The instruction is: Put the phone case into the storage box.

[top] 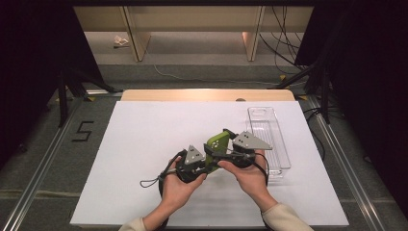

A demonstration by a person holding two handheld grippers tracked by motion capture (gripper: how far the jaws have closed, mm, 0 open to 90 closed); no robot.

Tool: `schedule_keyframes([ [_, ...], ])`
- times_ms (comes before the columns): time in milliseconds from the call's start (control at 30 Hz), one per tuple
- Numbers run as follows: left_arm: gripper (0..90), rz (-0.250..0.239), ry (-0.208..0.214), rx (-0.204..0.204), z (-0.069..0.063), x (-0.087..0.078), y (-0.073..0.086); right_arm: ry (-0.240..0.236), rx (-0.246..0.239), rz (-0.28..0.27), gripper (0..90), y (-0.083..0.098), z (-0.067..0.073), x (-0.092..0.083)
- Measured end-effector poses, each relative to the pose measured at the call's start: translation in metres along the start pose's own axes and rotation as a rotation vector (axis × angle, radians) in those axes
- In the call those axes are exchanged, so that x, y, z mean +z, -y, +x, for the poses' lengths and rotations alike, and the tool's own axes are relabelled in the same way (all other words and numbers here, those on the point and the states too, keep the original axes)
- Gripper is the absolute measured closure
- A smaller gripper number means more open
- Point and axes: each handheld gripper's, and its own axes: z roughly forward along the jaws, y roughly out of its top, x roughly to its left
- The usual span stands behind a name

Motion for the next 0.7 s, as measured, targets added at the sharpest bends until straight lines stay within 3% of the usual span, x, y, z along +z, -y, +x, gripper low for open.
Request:
schedule_keyframes([
  [700, 76.8, -0.011, 0.003, 0.003, -0.0001, -0.0004, -0.0008, -0.005, -0.015, -0.007, 16.1, -0.0022, 0.0004, -0.001],
])
